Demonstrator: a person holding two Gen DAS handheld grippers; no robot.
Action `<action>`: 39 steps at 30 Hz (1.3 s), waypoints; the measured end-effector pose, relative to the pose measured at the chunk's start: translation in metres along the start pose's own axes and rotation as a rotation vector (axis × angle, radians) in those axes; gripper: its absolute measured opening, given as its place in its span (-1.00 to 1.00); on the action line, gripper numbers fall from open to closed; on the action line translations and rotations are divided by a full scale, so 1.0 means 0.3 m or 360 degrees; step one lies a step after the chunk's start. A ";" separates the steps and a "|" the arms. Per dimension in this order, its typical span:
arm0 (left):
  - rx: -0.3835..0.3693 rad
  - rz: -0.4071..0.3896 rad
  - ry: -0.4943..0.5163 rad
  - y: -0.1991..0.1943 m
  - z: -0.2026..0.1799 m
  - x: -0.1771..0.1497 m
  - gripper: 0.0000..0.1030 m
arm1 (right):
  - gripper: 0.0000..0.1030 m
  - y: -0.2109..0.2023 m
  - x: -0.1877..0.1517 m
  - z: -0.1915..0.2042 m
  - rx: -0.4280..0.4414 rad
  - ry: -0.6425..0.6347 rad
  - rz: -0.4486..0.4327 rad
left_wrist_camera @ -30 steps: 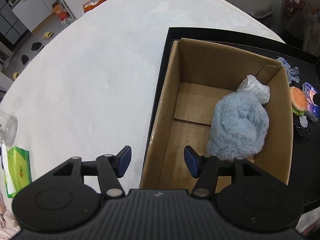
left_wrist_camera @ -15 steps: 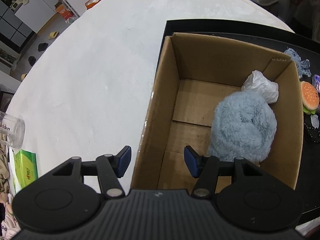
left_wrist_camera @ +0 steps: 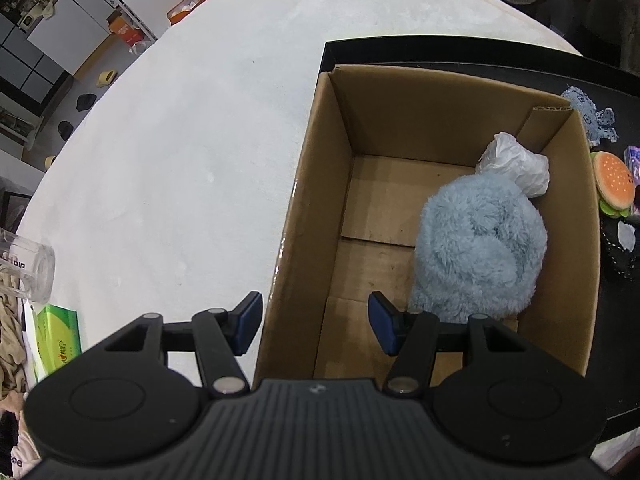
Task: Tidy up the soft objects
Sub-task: 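Move the right gripper to the purple tissue pack and grasp it, then carry the purple tissue pack with the right gripper into the box and release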
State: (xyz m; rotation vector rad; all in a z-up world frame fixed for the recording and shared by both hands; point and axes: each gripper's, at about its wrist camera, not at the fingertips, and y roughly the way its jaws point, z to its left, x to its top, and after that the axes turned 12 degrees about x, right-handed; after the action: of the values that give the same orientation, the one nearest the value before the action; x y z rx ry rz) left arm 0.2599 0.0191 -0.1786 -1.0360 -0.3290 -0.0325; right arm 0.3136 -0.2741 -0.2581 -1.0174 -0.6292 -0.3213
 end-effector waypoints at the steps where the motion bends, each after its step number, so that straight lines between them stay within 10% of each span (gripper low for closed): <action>1: -0.0002 -0.0002 -0.0004 -0.004 0.003 -0.003 0.10 | -0.17 -0.005 0.000 -0.002 0.0003 0.0015 -0.0004; 8: -0.0035 -0.0021 -0.0027 -0.020 0.029 -0.011 0.10 | -0.46 -0.053 0.003 0.007 -0.0016 0.0035 -0.0022; 39: -0.0233 -0.0056 -0.0200 0.018 0.169 -0.069 0.10 | -0.51 -0.254 0.064 0.242 -0.0017 -0.0073 -0.0159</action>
State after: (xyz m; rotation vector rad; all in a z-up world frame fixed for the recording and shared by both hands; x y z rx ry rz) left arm 0.2285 0.0623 -0.1654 -1.1798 -0.4642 -0.0234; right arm 0.2639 -0.2488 -0.1668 -1.0076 -0.7220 -0.3902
